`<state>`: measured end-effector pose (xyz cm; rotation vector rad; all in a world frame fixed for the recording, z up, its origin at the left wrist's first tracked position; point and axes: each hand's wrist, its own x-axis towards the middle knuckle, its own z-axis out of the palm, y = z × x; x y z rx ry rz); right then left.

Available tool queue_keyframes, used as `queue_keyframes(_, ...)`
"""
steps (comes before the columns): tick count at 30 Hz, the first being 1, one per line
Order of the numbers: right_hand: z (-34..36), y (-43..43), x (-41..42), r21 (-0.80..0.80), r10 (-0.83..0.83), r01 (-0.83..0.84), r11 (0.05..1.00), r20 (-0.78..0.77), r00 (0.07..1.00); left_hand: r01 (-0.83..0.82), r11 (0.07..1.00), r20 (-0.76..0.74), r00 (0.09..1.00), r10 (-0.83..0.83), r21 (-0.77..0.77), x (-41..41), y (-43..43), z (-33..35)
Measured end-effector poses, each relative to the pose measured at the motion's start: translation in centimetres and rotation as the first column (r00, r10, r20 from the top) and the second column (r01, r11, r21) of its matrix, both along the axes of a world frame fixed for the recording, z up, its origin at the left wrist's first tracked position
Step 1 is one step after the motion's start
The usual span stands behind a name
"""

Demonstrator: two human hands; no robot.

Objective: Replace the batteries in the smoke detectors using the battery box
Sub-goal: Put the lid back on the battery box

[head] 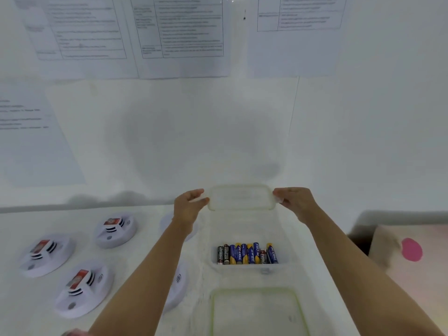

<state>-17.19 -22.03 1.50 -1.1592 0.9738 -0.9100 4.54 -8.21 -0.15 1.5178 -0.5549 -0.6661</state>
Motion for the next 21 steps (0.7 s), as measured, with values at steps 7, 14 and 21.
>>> queue_keyframes(7,-0.8,-0.9,0.4,0.064,0.019,-0.006,0.998,-0.203,0.979,0.014,1.0,-0.162,0.987,-0.015,-0.012,0.5,-1.6,-1.6)
queue_keyframes(14,0.0,-0.9,1.6,0.115,0.064,-0.035,0.993,-0.252,0.966,0.06,0.992,-0.291,0.956,-0.025,0.111,0.1,-2.1,-0.7)
queue_keyframes(21,-0.9,-0.6,1.8,0.093,-0.006,0.022,0.995,-0.165,0.986,0.027,1.0,-0.355,0.935,-0.024,0.002,0.0,-2.9,-1.0)
